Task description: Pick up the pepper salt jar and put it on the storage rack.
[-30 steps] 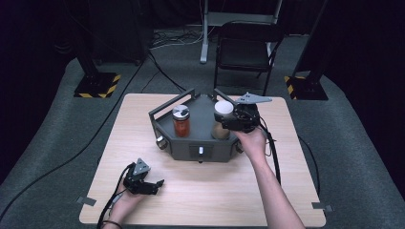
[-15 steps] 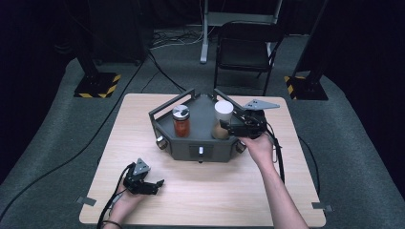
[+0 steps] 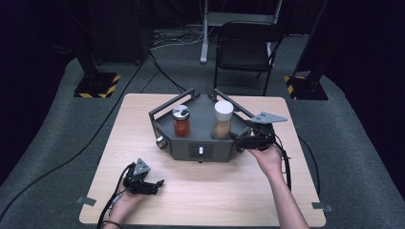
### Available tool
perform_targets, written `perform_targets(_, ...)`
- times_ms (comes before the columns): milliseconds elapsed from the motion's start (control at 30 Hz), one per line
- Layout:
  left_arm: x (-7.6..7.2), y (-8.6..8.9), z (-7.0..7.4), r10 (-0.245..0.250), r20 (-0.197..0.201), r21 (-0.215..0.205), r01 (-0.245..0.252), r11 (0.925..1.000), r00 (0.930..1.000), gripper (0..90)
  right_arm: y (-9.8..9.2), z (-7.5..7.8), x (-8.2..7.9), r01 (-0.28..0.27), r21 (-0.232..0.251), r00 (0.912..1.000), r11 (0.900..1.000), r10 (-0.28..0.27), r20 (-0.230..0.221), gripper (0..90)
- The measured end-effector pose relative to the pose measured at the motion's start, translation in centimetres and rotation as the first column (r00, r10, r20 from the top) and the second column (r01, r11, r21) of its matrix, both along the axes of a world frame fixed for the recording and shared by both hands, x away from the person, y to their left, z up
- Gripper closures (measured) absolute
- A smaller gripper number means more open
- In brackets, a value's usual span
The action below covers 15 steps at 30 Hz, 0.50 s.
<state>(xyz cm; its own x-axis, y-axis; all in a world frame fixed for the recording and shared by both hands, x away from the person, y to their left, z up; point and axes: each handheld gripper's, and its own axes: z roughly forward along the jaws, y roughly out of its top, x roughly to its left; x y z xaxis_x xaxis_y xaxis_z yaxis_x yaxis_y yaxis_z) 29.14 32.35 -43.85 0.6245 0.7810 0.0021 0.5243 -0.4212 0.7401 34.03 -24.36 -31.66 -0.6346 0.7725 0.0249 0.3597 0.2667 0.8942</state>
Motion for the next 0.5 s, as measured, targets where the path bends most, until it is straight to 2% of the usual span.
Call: perform_targets(500, 0.0, 0.0, 0.0, 0.001, 0.0, 0.0, -0.001, 1.0, 1.0, 11.3, -2.7, -3.3, -1.5, 0.049, 0.023, 0.9983, 0.999, -0.048, -0.034, 15.7)
